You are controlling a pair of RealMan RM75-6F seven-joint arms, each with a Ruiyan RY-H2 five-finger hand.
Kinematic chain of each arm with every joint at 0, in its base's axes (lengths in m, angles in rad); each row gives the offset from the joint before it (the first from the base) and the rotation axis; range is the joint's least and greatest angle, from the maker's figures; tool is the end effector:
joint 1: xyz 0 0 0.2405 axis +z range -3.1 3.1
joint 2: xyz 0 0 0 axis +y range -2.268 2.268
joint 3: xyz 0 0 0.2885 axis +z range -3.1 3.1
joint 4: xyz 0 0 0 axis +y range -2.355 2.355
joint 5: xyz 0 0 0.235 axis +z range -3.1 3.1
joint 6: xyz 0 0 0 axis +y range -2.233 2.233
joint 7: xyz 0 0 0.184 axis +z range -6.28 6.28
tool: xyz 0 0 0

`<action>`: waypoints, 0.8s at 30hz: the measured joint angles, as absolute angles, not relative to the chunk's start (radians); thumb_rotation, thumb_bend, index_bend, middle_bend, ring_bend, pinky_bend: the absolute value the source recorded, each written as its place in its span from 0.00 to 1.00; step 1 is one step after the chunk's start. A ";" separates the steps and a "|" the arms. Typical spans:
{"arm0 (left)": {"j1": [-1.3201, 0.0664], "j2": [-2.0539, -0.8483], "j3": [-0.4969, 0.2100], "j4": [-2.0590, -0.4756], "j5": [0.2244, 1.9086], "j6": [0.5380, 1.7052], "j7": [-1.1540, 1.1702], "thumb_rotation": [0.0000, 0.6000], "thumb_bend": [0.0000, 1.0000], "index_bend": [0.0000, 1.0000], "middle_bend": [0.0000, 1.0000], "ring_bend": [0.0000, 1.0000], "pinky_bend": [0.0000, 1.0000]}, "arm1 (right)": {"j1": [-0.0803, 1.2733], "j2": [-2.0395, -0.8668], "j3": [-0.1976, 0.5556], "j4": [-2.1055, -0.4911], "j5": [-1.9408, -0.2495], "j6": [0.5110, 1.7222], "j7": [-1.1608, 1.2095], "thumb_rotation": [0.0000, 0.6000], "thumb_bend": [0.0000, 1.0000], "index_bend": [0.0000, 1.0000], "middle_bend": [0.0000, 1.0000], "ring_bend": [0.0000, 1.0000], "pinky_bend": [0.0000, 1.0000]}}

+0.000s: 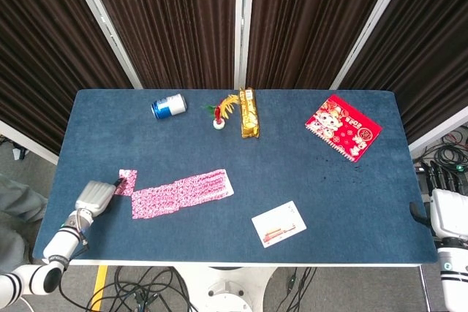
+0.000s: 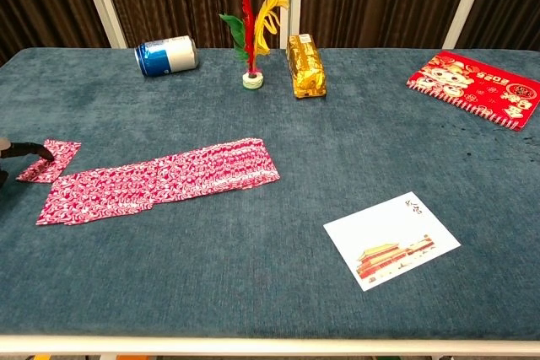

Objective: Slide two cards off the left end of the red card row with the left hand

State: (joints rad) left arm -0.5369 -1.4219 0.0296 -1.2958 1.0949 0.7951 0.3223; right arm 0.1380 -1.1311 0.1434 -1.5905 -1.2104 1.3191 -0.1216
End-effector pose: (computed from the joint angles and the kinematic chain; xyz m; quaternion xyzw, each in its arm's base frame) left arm -0.3667 0.3426 -0.0269 -0.7628 -0.4233 -0.1358 0.4696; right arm -0.3893 -0.2614 0.1567 0.5468 -0.4304 0.3055 0.6499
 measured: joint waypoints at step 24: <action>-0.592 -1.446 -0.032 -1.218 1.092 0.769 0.284 1.00 0.76 0.13 0.86 0.84 0.76 | 0.145 -1.144 0.139 -1.579 -1.206 1.306 -0.125 1.00 0.26 0.00 0.00 0.00 0.00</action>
